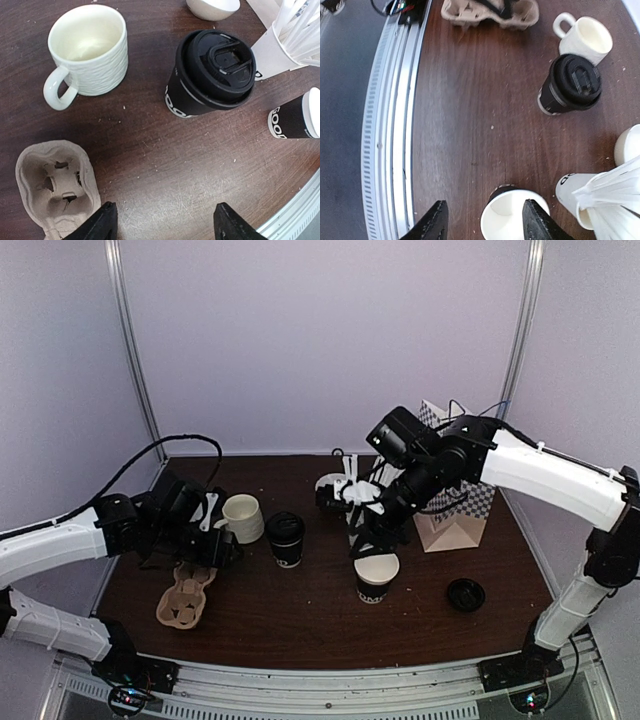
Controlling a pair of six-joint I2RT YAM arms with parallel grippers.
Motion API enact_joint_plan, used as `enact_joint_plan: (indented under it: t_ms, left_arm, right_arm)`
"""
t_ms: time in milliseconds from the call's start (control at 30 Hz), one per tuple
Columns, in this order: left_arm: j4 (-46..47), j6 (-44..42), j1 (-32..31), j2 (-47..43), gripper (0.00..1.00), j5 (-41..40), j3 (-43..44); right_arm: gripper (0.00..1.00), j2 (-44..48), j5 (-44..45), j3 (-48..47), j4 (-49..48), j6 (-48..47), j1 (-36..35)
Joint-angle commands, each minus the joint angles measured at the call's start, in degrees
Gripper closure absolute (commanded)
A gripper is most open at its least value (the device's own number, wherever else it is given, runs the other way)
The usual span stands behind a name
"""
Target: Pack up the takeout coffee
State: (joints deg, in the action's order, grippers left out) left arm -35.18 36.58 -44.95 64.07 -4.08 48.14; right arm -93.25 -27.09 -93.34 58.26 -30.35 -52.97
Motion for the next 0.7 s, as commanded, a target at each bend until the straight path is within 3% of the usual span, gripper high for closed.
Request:
enact_joint_plan:
  t_ms: [0,200,367,667]
  left_arm:
    - [2.94,-2.33,0.43,1.68,0.31,0.20,3.10]
    - [4.08,-1.52,0.43,3.88,0.32,2.49,3.71]
    - [4.43,-1.01,0.39,3.23,0.32,2.71,2.70]
    - [4.48,-0.41,0.39,1.87,0.32,2.46,1.05]
  right_arm:
    - [0.48,1.81,6.47,10.57,-0.11,-4.34,-0.07]
    - [0.49,0.49,15.07,15.91,-3.40,-2.87,0.20]
    - [0.51,-0.85,14.45,17.18,-3.81,-3.69,0.24]
    - [0.75,-3.51,11.81,16.35,-2.97,-4.19,0.07]
